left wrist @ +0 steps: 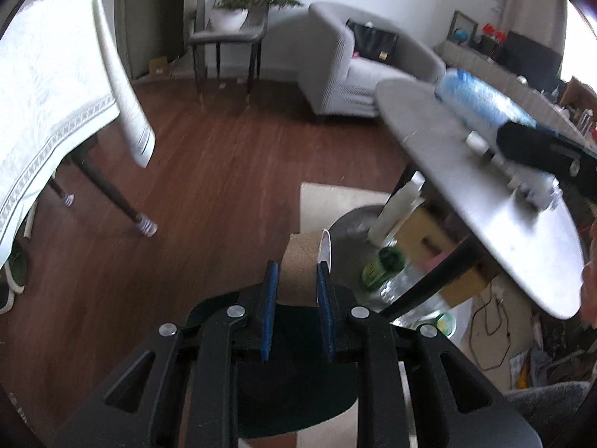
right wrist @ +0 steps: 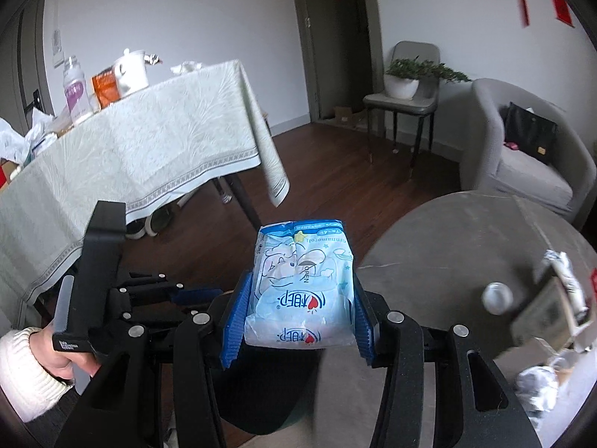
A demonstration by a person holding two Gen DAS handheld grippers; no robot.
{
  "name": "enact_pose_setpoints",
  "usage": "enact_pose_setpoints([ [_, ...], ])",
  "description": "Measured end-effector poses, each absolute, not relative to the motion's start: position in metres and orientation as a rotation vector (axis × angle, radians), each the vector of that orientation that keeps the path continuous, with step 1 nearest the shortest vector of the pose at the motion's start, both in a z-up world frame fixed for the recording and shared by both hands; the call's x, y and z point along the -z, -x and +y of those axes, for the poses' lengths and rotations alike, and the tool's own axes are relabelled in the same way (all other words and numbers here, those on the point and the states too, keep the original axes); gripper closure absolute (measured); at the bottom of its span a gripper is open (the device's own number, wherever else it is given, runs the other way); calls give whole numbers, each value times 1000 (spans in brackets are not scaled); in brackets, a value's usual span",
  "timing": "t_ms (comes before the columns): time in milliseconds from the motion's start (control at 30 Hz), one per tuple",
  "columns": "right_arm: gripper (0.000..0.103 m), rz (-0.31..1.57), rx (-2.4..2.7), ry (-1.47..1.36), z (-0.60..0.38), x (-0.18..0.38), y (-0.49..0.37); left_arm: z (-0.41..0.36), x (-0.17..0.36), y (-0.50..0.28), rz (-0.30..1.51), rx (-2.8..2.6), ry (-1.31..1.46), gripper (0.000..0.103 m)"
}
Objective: Collect trash
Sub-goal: 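Carry the tissue pack with the right gripper over the green bin while the left tool follows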
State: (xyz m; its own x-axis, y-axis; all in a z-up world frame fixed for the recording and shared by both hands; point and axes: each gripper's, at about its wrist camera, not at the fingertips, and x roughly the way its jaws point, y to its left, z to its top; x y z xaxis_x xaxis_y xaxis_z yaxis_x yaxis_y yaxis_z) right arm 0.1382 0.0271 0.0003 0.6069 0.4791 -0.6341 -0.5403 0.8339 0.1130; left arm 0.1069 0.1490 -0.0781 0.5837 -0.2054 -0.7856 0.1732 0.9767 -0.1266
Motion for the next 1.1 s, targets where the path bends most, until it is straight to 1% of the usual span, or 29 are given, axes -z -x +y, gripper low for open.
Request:
enact_pose_setpoints([
  [367,53,815,-624,149,85,32,-151,182,135,-104,1145,206,46,80],
  [500,53,857,-637,174,100,46,-153,186,148,-102,1194,207,43,79],
  [567,53,877,-642,188,107,53,-154,190,150,-101,1199,207,39,77],
  [600,53,887,-642,193,111,56,-156,191,150,-101,1200,207,36,72],
  [667,53,904,-643,197,114,61,-157,196,149,-100,1195,202,34,69],
  [800,53,939,-638,198,122,72,-162,209,143,-98,1161,170,31,69],
  [867,53,956,-643,201,128,79,-163,215,132,-96,1110,160,27,65],
  [933,53,977,-639,210,134,87,-165,221,119,-92,1054,148,32,59],
  [967,53,992,-635,214,137,93,-166,226,110,-90,1015,140,43,58],
  [1033,53,1022,-622,218,143,104,-168,232,98,-87,967,129,61,53],
  [1100,53,1052,-613,219,148,115,-170,238,84,-83,909,104,60,49],
])
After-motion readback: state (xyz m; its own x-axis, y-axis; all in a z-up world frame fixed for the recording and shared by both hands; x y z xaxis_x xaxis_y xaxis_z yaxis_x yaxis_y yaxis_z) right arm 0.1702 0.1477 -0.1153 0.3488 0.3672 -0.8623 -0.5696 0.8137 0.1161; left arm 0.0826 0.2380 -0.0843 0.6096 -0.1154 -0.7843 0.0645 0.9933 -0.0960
